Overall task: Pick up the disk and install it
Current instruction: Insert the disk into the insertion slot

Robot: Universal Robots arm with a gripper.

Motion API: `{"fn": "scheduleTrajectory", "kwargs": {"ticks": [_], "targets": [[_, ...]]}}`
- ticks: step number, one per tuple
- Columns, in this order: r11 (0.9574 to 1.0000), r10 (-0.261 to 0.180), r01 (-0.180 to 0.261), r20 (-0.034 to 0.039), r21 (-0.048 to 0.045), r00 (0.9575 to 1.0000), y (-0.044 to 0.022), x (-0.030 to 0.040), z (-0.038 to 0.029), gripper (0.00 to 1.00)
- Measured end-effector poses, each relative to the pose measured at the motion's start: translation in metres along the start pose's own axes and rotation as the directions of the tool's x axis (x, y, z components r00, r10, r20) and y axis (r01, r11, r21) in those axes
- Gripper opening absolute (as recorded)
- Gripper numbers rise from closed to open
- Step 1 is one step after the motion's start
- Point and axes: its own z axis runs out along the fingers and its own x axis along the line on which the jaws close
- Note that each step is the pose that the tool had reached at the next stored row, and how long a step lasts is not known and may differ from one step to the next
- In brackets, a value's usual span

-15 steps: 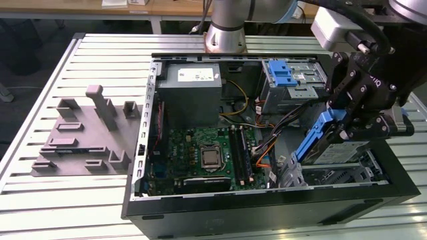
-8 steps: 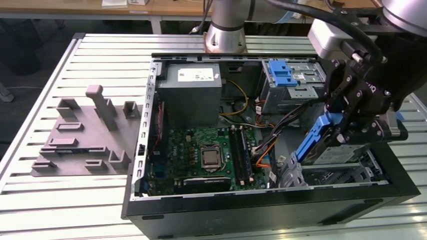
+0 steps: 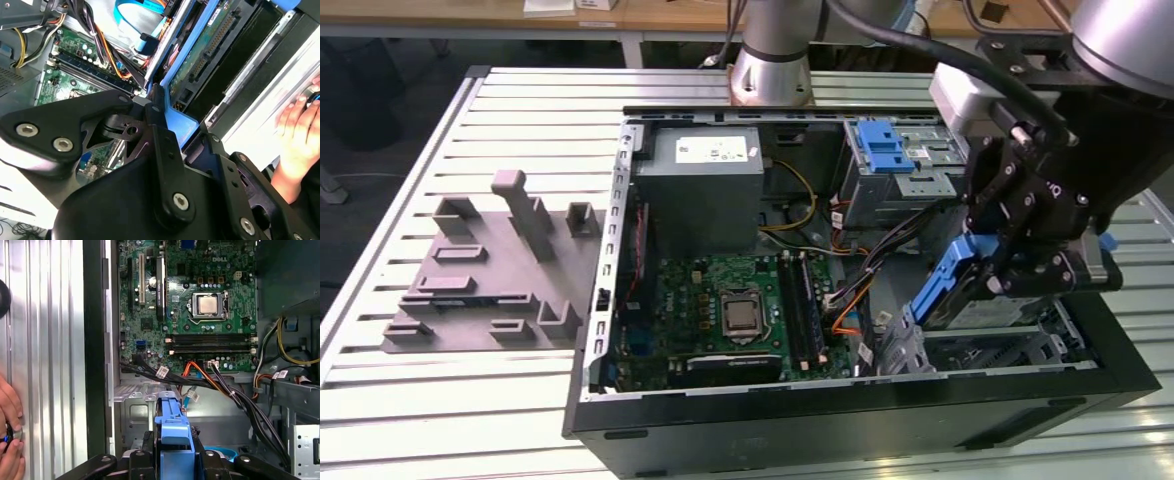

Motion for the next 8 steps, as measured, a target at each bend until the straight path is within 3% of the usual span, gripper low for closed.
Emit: {"fn": "scheduleTrajectory", "kwargs": {"ticks": [8], "targets": [[1.0, 0.0, 0.0, 0.0, 0.0, 1.0, 0.0, 0.0001, 0.0085, 0.37]]}}
